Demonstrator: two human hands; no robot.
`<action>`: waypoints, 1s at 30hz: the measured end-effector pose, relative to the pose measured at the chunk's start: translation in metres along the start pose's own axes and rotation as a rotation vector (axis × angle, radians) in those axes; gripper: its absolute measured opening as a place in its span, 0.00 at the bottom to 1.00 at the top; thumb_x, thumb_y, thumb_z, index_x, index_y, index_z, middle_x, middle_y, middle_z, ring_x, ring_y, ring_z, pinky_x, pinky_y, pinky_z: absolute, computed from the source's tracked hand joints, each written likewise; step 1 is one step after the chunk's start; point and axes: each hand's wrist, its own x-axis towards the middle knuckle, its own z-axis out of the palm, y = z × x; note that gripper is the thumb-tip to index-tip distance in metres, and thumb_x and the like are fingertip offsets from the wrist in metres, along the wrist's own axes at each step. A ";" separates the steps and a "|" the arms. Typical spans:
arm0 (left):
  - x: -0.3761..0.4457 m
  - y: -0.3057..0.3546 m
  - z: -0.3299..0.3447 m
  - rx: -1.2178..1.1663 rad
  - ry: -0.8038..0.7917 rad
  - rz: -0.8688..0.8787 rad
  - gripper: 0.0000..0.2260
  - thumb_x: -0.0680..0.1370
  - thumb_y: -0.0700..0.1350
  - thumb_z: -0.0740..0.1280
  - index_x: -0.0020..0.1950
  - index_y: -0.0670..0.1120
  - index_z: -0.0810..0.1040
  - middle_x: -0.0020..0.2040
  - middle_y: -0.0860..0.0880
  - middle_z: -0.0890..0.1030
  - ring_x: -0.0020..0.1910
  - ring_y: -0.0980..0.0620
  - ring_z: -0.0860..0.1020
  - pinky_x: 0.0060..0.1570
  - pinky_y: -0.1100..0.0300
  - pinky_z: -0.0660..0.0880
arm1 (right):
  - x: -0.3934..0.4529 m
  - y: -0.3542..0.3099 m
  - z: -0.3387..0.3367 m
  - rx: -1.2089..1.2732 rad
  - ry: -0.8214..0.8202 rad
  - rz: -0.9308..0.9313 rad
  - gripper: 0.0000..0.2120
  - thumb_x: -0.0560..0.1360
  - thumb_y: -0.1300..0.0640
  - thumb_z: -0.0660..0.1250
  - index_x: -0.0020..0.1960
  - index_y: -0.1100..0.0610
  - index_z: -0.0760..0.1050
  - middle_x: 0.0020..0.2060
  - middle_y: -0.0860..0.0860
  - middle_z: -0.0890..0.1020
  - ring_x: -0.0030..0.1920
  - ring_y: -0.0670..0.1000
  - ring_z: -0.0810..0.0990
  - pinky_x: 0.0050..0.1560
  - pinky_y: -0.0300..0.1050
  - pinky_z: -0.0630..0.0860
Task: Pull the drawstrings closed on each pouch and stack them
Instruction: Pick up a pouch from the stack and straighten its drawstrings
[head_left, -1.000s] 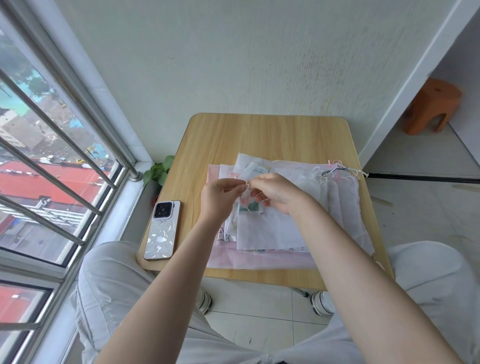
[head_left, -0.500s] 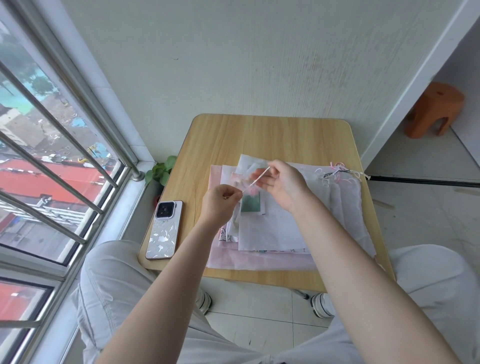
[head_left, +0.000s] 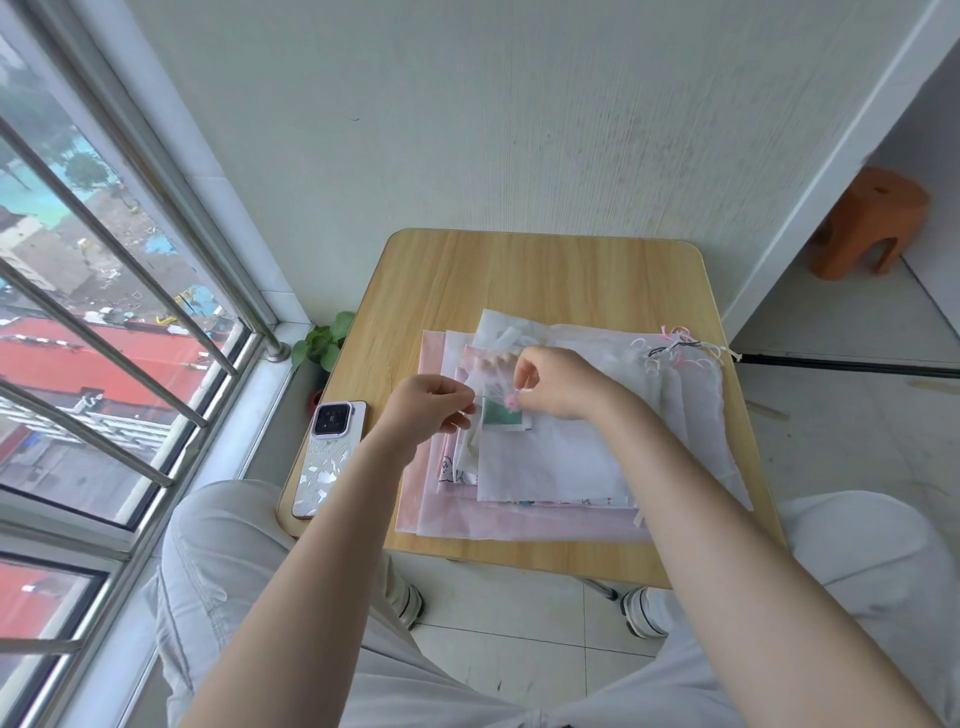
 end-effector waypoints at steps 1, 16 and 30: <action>0.000 0.000 -0.001 -0.004 -0.007 -0.003 0.05 0.77 0.37 0.68 0.50 0.36 0.82 0.40 0.46 0.85 0.34 0.54 0.81 0.40 0.62 0.80 | -0.001 -0.002 0.001 -0.080 -0.010 -0.008 0.11 0.74 0.53 0.72 0.53 0.56 0.76 0.50 0.48 0.78 0.53 0.51 0.76 0.49 0.44 0.73; -0.003 0.018 0.010 0.105 -0.249 -0.109 0.10 0.80 0.43 0.61 0.46 0.41 0.79 0.29 0.49 0.70 0.27 0.52 0.64 0.30 0.63 0.61 | -0.003 -0.011 0.002 -0.080 0.071 -0.059 0.04 0.75 0.62 0.67 0.43 0.58 0.81 0.44 0.50 0.79 0.47 0.52 0.79 0.44 0.45 0.74; -0.006 0.012 0.022 -0.444 -0.217 0.068 0.12 0.79 0.39 0.66 0.57 0.32 0.80 0.51 0.38 0.82 0.40 0.50 0.79 0.43 0.61 0.75 | -0.001 -0.010 0.009 -0.093 0.076 -0.078 0.07 0.76 0.58 0.66 0.42 0.58 0.80 0.41 0.53 0.82 0.43 0.53 0.77 0.41 0.44 0.71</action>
